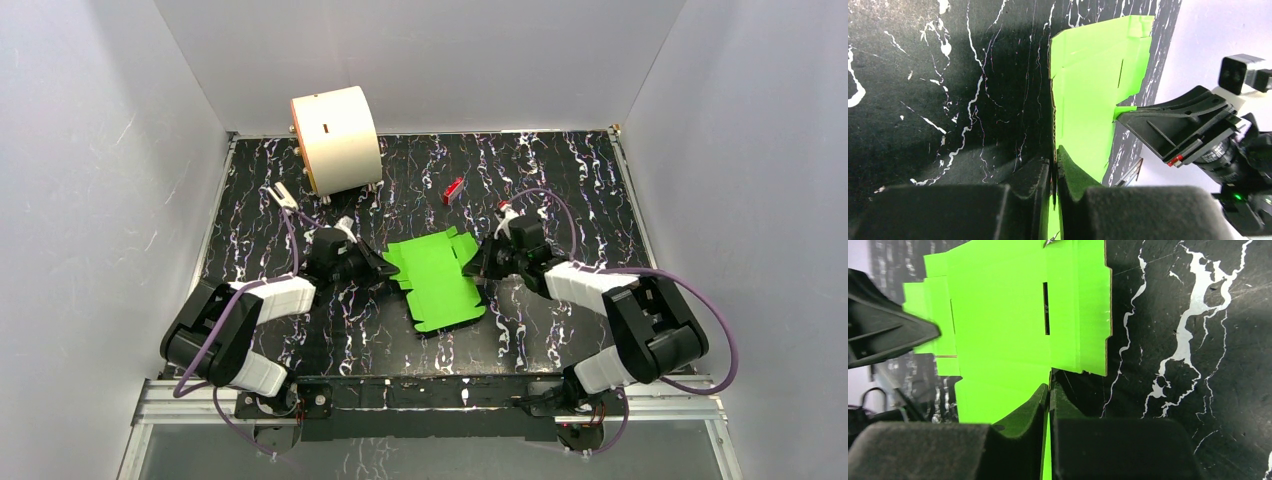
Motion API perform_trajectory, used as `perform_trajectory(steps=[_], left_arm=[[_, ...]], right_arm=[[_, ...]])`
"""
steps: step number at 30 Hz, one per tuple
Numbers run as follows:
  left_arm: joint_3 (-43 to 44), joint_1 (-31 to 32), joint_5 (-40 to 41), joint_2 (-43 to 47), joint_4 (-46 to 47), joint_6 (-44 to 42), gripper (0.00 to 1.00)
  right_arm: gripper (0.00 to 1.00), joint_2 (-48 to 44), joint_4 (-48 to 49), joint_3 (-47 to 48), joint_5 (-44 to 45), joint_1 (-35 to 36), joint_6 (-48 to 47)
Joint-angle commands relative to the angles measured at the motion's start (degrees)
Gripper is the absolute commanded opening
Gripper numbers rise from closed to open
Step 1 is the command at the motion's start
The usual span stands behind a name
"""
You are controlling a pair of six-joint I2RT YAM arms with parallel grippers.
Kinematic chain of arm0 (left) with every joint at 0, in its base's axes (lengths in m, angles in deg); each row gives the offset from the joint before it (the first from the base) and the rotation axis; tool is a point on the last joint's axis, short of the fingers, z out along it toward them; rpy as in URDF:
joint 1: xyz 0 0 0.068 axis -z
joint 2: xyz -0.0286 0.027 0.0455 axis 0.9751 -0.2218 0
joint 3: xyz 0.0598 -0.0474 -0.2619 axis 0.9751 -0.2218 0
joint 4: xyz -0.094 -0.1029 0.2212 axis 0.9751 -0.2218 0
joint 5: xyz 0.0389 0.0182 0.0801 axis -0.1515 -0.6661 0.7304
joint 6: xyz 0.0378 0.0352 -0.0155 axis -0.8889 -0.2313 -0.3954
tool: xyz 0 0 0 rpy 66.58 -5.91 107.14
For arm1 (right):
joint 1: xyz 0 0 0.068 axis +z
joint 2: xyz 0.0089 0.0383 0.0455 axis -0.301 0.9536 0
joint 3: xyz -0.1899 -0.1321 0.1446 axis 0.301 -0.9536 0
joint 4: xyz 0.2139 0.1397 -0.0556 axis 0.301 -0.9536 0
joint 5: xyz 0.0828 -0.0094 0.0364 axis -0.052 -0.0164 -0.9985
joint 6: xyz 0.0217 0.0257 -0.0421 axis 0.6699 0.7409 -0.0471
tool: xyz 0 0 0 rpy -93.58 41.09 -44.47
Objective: Fold the paper box
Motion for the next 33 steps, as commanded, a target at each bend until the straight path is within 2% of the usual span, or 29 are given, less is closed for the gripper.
perform_trajectory(steps=[1,10,20,27,33], left_arm=[[3.7,2.0,2.7,0.9,-3.7,-2.8,0.07],[5.5,3.8,5.8,0.6,-7.4,-3.3,0.07],[5.3,4.7,6.7,-2.2,-7.2,-3.6,0.07],[5.6,4.7,9.3,0.0,-10.3,-5.5,0.08],[6.7,4.7,10.0,0.5,-12.5,-8.0,0.08]], right_arm=[[0.11,0.3,-13.3,6.5,13.3,5.4,-6.7],[0.10,5.1,-24.7,15.1,30.1,15.0,-10.2],[0.10,14.2,-36.0,26.0,43.1,22.2,-10.8],[0.12,13.8,-35.7,26.7,43.3,23.1,-10.8],[0.21,9.7,-34.2,25.3,41.9,22.3,-12.9]])
